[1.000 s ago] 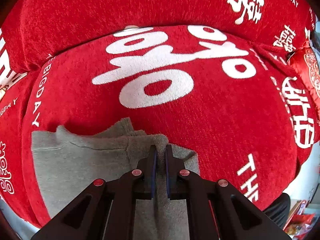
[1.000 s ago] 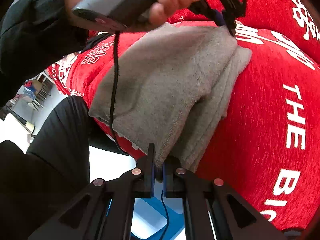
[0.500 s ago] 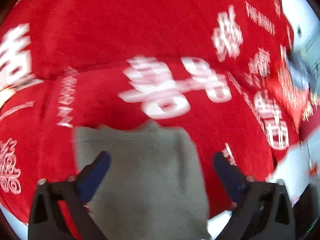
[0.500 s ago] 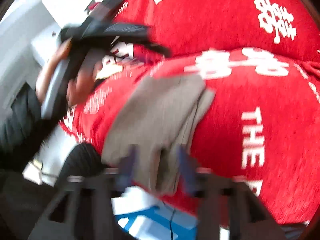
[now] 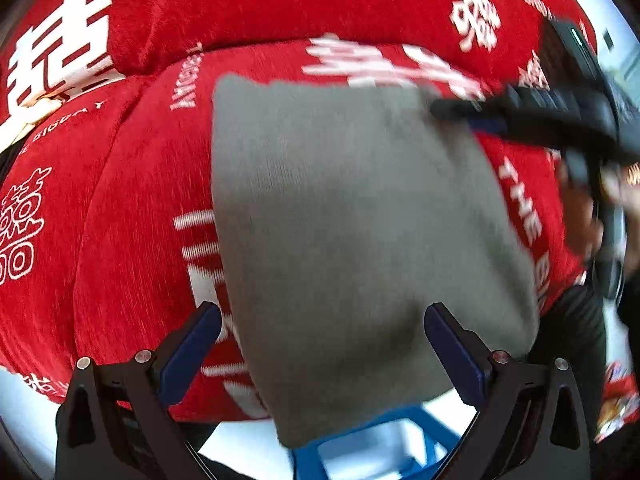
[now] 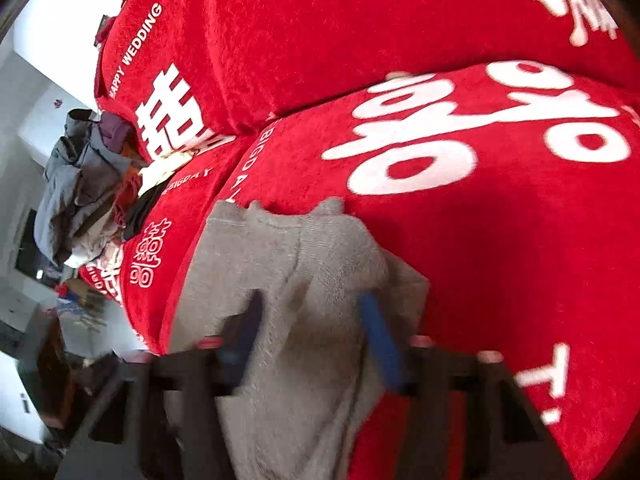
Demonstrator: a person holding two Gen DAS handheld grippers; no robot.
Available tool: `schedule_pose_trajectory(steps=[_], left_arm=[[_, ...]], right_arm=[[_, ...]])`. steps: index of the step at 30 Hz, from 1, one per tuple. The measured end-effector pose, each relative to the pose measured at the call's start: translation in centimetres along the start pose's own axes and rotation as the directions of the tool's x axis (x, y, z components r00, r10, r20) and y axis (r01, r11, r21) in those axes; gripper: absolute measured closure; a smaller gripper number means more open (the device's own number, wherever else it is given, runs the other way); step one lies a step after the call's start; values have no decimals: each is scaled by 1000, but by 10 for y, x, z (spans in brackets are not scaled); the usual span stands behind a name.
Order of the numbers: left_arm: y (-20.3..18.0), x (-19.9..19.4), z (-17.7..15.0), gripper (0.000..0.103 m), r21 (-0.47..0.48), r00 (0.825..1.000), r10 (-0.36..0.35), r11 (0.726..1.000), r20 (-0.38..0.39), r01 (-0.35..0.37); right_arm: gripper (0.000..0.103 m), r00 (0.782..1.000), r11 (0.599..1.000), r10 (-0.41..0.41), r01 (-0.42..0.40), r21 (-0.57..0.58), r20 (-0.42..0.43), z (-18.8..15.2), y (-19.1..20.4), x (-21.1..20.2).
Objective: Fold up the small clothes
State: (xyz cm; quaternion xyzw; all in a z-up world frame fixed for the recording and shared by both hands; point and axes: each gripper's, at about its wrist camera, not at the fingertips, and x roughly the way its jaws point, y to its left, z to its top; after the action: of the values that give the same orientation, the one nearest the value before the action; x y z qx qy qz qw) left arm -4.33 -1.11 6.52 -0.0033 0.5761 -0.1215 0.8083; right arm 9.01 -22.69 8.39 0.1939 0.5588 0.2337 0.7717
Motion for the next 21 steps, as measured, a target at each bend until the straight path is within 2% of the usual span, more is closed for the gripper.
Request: schedule_pose_trajectory(steps=[1,4,5,7,8,10,12,14,17,19,21], left_arm=[[0,1,-5,1,10,1000,4,1000,-6,-4],[9,-2,-15,1,-10,999,-27,1000,-19,27],[12,-2,-17,1,-15,1000,-23,1000,-21,22],[21,13,-22,1,-25,997,27,999,-73,-29],[25,23,-23,1,-35,993,39,998,-108,-43],[31,32,-24,2,-78,990,14,997,-144,-26],[28,21,-24,2,-87,994,5,996,-112,-15],[16,2,-22,2,-55,998,-28,998,-61,25],[-11,-19,-16,2,37,996,-85,996,-11,85],[-31,-20,-12,2,99,997,-81,992,-4,81],[-44,-12,-10,2,142,999,-43,989,-8,44]], right_arm=[[92,1000,1000,-6,6,-10,-12,2,1,5],[95,1000,999,-30,29,-39,-9,4,6,0],[95,1000,998,-13,14,-60,24,4,11,-10],[95,997,996,0,6,-90,72,4,17,-22],[95,998,995,-31,37,-95,60,5,14,-17],[95,995,991,-104,104,-79,-3,3,4,2],[96,995,993,-100,100,-63,-6,-1,-3,8],[96,996,995,-84,84,-52,14,-3,-5,5],[95,998,996,-66,67,-51,16,-3,-9,5],[93,999,999,-47,47,-28,7,-3,-12,2],[88,999,999,-35,35,9,12,-4,-11,-9]])
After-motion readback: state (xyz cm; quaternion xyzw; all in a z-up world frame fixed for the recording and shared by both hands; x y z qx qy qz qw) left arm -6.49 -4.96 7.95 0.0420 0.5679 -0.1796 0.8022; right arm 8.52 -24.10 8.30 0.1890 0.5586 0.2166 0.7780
